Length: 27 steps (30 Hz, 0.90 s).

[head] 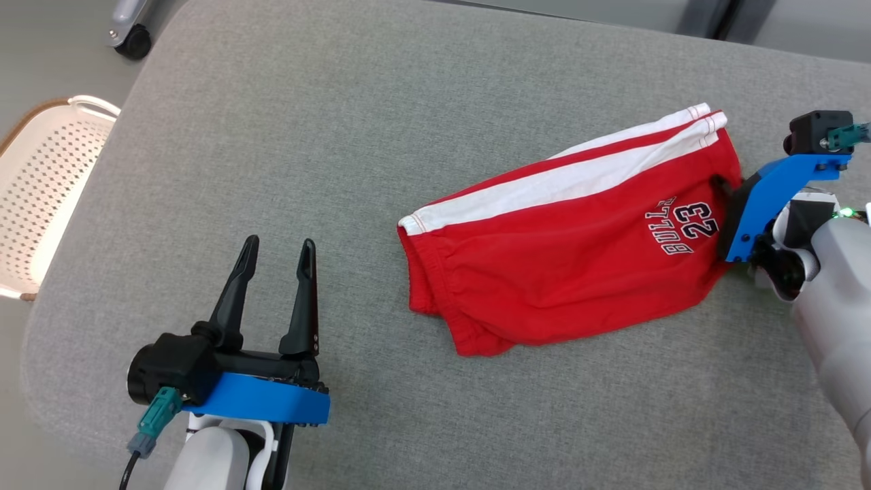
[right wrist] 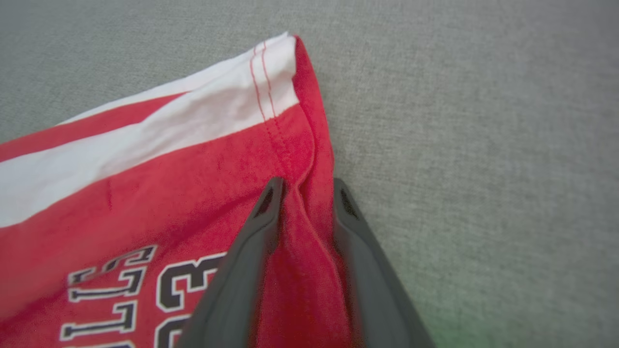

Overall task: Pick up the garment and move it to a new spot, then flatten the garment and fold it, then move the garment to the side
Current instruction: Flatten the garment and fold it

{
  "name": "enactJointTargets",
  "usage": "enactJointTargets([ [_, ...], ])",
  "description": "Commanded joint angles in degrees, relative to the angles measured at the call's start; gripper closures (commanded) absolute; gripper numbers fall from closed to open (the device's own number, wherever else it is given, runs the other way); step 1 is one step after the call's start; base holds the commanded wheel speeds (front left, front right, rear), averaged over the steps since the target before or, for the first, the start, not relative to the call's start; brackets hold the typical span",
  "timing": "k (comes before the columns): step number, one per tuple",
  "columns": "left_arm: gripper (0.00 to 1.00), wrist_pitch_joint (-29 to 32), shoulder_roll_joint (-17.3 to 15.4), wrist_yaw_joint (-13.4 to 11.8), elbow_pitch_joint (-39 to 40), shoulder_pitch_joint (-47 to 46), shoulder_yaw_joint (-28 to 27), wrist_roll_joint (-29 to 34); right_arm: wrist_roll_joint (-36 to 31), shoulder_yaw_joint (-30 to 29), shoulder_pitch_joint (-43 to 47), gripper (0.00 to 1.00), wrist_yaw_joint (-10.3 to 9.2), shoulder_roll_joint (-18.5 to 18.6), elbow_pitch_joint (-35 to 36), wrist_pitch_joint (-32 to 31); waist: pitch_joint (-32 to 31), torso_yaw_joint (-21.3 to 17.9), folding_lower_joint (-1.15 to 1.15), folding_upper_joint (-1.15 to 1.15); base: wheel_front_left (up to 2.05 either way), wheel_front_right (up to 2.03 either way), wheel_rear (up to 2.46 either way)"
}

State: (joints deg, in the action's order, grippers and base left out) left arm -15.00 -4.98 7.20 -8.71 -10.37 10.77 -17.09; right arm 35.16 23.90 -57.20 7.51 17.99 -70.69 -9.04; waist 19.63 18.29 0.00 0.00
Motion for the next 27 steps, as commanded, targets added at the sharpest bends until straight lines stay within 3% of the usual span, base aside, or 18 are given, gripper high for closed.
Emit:
enactJointTargets([
  [1,0.00,-0.22,-0.39,0.39,-0.10,-0.54,-0.09,-0.32,-0.32,0.68,2.00,1.00,-0.02,-1.44,-1.57,-0.86,-0.11,-0.38,0.00,0.00,0.00,0.00,0.00],
  [15,0.00,-0.22,-2.32,0.39,-1.65,1.21,-0.40,-1.09,0.90,-3.90,3.99,1.00,-0.02,0.98,-2.05,11.31,-5.44,-5.74,0.00,0.00,0.00,0.00,0.00],
  [27,0.00,-0.23,-3.38,0.40,-4.90,2.93,-0.06,-2.11,-2.81,-6.77,7.93,1.00,-0.02,4.59,-3.16,14.59,-11.70,-10.14,0.00,0.00,0.00,0.00,0.00],
])
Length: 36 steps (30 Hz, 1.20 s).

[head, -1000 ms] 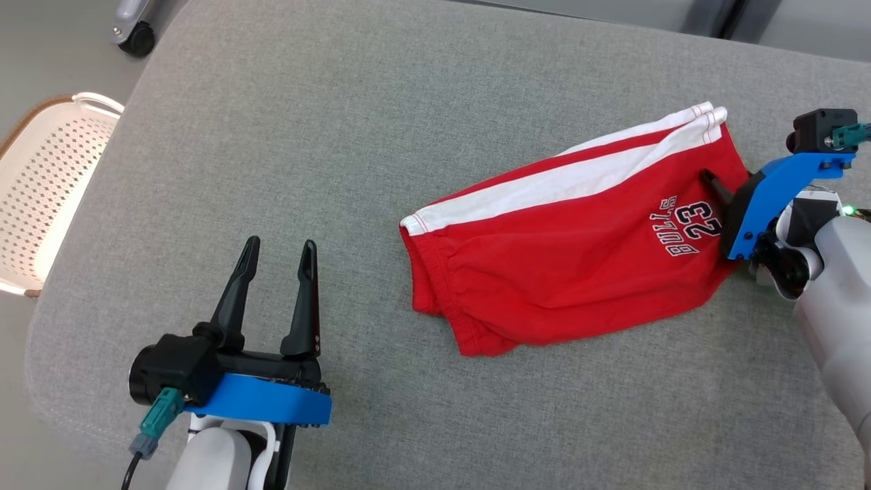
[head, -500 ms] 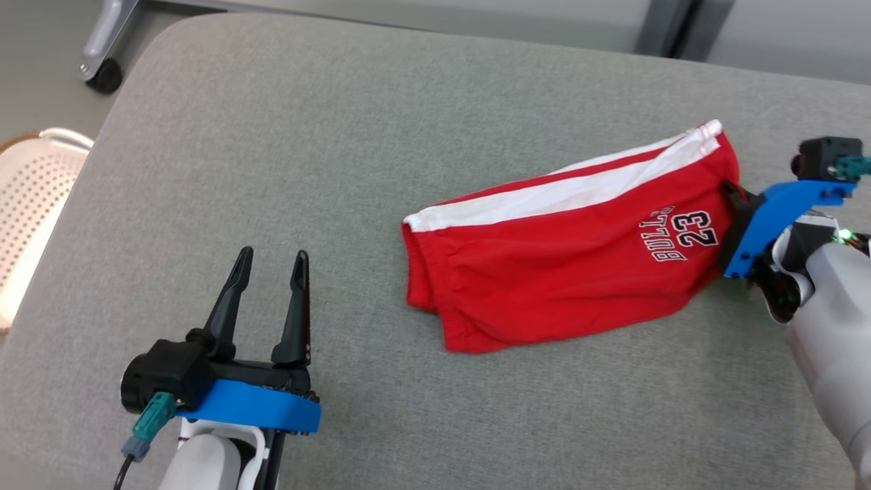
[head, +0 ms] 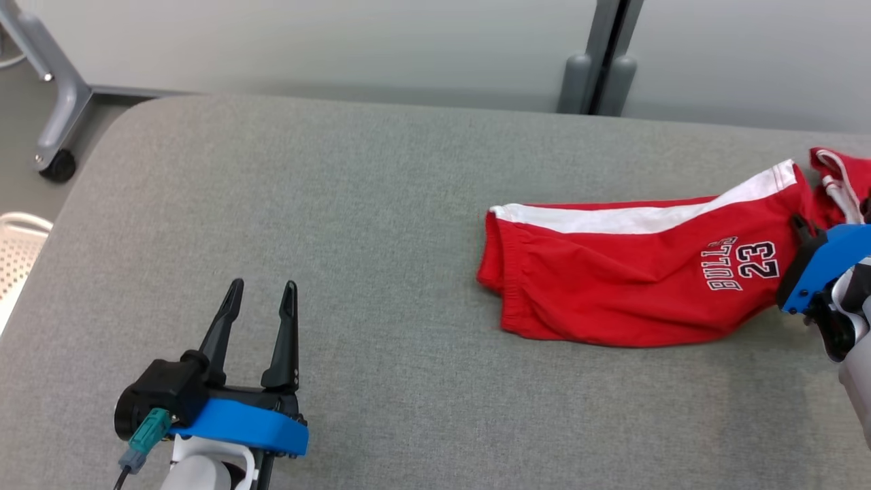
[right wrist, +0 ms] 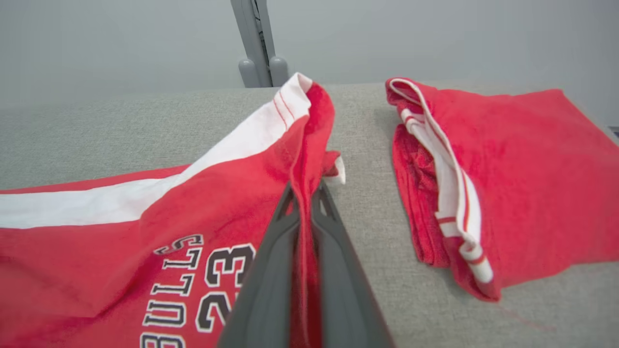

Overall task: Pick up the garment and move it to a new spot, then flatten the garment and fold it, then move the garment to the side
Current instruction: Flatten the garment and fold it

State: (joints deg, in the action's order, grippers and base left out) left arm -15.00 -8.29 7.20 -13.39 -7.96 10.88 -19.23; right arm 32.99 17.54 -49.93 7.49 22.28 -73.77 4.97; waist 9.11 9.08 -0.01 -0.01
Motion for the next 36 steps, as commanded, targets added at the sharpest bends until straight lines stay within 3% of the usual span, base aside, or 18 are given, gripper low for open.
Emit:
enactJointTargets([
  [1,0.00,-0.22,-0.04,0.40,-0.46,0.70,-0.21,0.12,-1.42,-0.67,0.82,1.00,0.01,0.58,-0.14,0.68,-1.69,-1.06,0.01,0.01,0.00,0.00,0.00],
  [7,0.00,-0.22,0.07,0.40,-1.37,1.76,0.21,0.59,-4.50,-3.24,1.48,1.00,0.01,-0.86,-0.15,-0.49,-3.98,-0.95,0.01,0.01,0.00,0.00,0.00],
  [18,0.00,-0.22,-0.31,0.40,-1.13,3.54,0.97,-0.08,-12.03,-3.33,-1.91,1.00,0.01,-15.46,-0.17,-3.62,-5.65,1.90,0.01,0.01,0.00,0.00,0.00],
  [29,0.00,-0.22,0.51,0.40,-1.00,1.10,2.45,-0.60,-15.33,-1.54,-3.27,1.00,0.01,-19.33,-0.17,-9.46,-2.51,5.18,0.01,0.01,0.00,0.00,0.00],
  [34,0.00,-0.22,0.69,0.40,-1.38,0.31,3.08,-0.83,-10.82,2.57,-0.02,1.00,0.01,-19.42,4.25,-12.77,-1.67,6.02,0.01,0.01,0.00,0.00,0.00],
  [35,0.00,-0.22,0.70,0.40,-1.47,0.25,3.03,-0.85,-9.73,3.60,0.53,0.75,0.01,-19.42,5.40,-13.71,-1.58,6.02,0.01,0.01,0.00,0.00,0.00],
  [36,0.00,-0.22,0.73,0.40,-1.54,0.18,2.94,-0.85,-8.14,4.51,1.18,0.00,0.01,-19.39,6.75,-14.39,-1.51,6.00,0.01,0.01,0.00,0.00,0.00],
])
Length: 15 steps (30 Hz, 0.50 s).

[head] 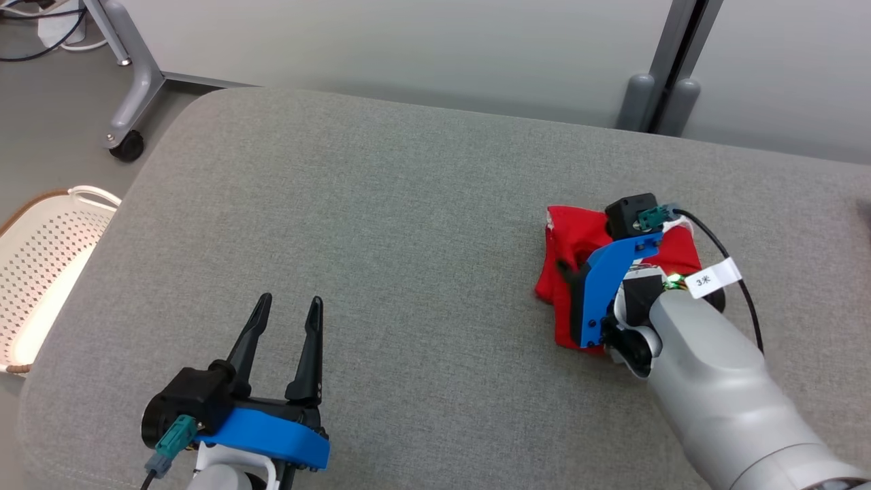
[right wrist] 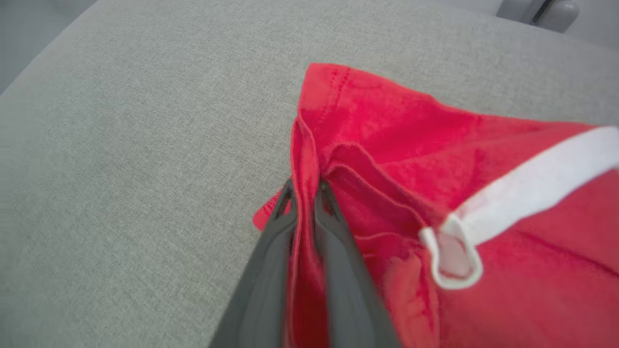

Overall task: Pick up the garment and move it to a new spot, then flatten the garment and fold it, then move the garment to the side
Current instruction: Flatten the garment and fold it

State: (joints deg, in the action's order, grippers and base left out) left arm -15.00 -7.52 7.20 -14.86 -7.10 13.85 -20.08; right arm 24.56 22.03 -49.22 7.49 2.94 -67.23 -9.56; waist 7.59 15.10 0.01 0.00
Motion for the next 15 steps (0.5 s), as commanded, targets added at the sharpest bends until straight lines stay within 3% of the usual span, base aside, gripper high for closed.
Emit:
enactJointTargets([
  [1,0.00,-0.22,-0.04,0.40,-0.09,-0.71,-0.18,0.00,1.58,0.98,0.96,0.00,0.01,-0.04,1.52,-0.49,0.05,-0.11,-0.01,0.00,0.00,0.00,0.00],
  [8,0.00,-0.22,-0.28,0.40,0.04,-0.17,-1.43,0.35,11.48,6.62,4.24,0.00,0.01,-0.05,12.92,-2.34,-0.52,-1.89,-0.01,0.00,0.00,0.00,0.00],
  [15,0.00,-0.22,-0.56,0.40,0.64,0.98,-2.60,0.79,14.43,6.62,7.31,0.00,0.01,1.96,23.69,-0.73,-1.89,-4.75,-0.01,0.00,0.00,0.00,0.00],
])
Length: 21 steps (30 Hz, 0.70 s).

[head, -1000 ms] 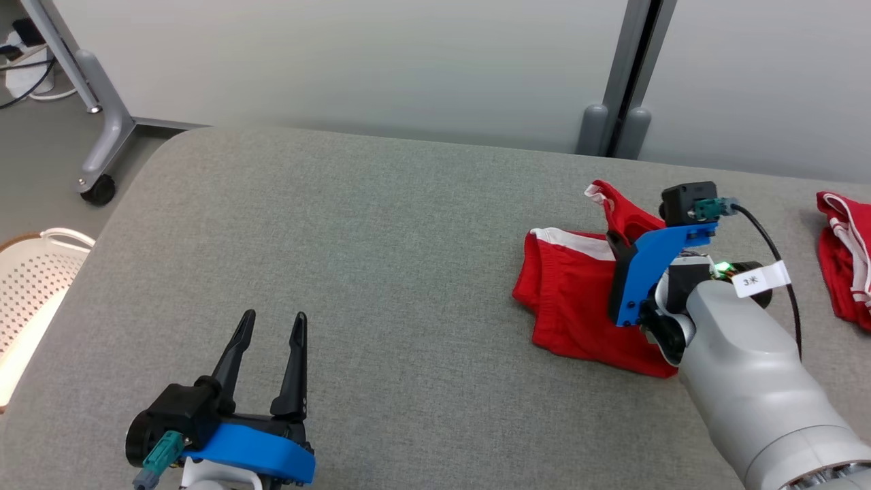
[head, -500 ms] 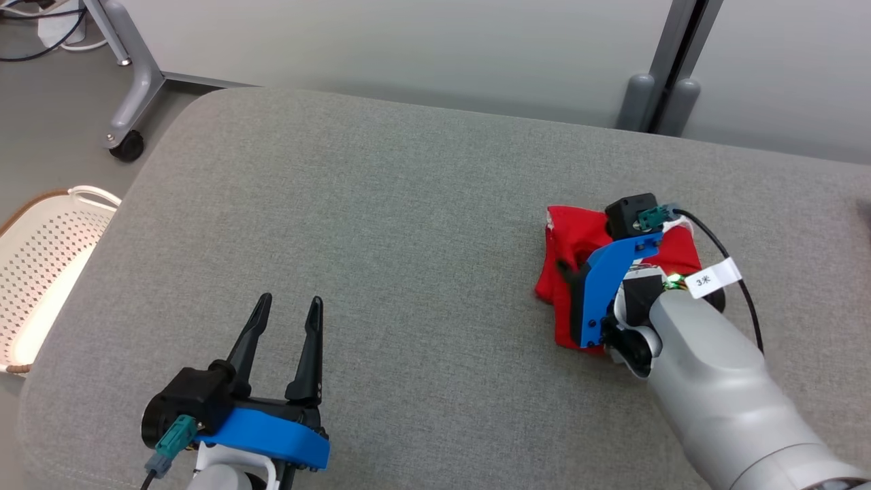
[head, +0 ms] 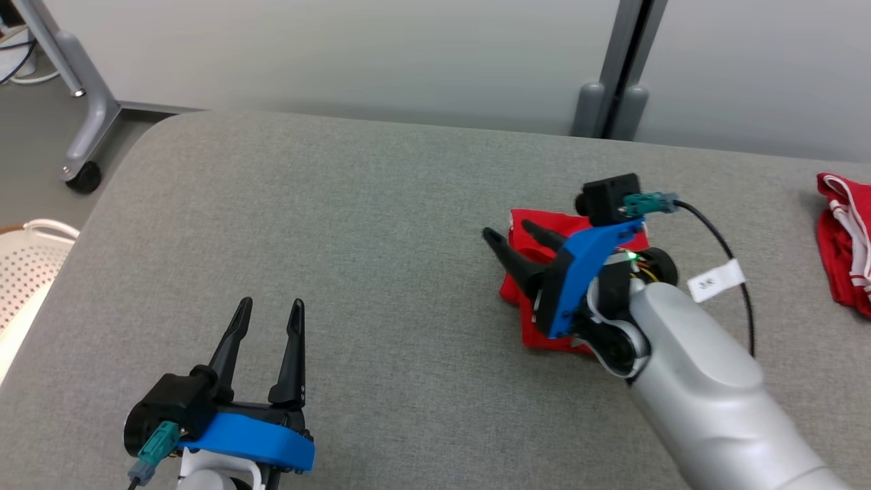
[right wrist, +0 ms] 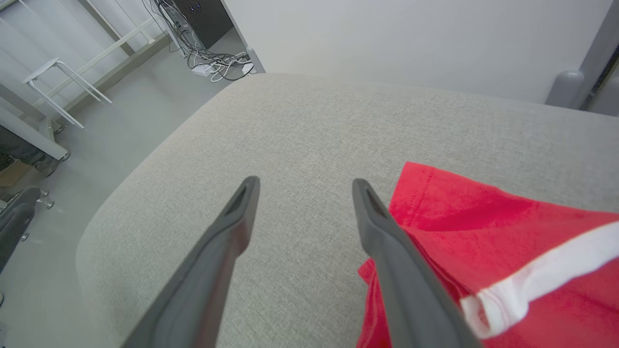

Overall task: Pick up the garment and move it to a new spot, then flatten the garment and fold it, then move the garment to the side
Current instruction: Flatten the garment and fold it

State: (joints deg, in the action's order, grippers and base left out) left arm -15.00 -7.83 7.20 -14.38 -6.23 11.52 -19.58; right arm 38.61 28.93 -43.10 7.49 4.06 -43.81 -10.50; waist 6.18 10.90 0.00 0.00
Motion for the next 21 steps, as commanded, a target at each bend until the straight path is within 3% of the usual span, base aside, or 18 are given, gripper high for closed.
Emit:
enactJointTargets([
  [1,0.00,-0.22,-0.26,0.40,0.27,0.24,-0.35,0.42,0.17,-0.80,1.79,0.00,0.01,1.89,1.78,0.52,-0.64,-0.85,0.00,0.00,0.00,0.00,0.00],
  [5,0.00,-0.22,-0.24,0.40,0.39,0.92,-0.61,0.49,-3.60,-3.89,5.35,0.00,0.01,6.15,5.65,2.25,-1.37,-1.91,0.00,0.00,0.00,0.00,0.00],
  [9,0.00,-0.22,-0.22,0.40,0.47,1.18,-0.42,0.49,-9.22,-10.75,9.79,0.00,0.01,9.53,5.88,3.90,-1.95,-2.31,0.00,0.00,0.00,0.00,0.00],
  [13,0.00,-0.22,-0.34,0.40,0.40,1.17,0.13,0.32,-14.44,-17.58,13.50,0.00,0.01,9.81,4.04,3.23,-2.17,-2.16,0.00,0.00,0.00,0.00,0.00],
  [15,0.00,-0.22,-0.41,0.40,0.49,1.11,0.44,0.23,-17.07,-19.82,14.38,0.76,0.01,9.38,3.36,2.83,-2.11,-1.96,0.00,0.00,0.00,0.00,0.00],
  [16,0.00,-0.22,-0.47,0.40,0.58,1.07,0.59,0.21,-18.07,-20.75,14.74,1.00,0.02,8.86,2.92,2.20,-2.00,-1.83,0.00,0.00,0.00,0.00,0.00],
  [21,0.00,-0.22,-0.66,0.40,0.84,0.22,1.20,0.04,-22.36,-23.19,13.62,1.00,0.01,6.15,1.25,-1.29,-0.88,-0.66,0.00,0.00,0.00,0.00,0.00],
])
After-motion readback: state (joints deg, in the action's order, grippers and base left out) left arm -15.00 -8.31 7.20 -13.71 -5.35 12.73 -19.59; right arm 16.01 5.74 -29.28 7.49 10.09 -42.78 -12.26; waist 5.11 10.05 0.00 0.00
